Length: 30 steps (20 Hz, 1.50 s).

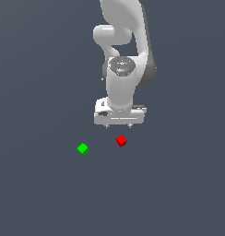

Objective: Stack the red cube on top of the green cube.

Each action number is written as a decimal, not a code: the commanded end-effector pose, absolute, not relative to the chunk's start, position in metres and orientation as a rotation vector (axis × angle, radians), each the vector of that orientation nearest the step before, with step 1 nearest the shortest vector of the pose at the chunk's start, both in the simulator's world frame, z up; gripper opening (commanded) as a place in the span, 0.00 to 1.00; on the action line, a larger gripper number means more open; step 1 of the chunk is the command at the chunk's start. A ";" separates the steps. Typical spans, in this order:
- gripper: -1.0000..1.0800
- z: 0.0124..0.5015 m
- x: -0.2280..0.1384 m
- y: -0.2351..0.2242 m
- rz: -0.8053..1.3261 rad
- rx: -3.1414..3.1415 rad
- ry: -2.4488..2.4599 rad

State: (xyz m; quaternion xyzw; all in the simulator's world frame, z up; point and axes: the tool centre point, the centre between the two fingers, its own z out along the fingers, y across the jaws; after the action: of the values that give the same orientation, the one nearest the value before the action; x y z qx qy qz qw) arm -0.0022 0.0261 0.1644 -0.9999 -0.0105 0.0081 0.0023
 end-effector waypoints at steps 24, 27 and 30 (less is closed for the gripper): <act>0.96 0.096 -0.001 0.043 0.007 -3.072 -0.641; 0.96 0.086 -0.002 0.045 0.004 -3.053 -0.734; 0.96 0.078 -0.002 0.047 0.002 -3.036 -0.803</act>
State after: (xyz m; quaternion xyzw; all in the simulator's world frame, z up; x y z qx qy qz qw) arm -0.0020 0.0464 0.0818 -0.9699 -0.2437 0.0013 0.0010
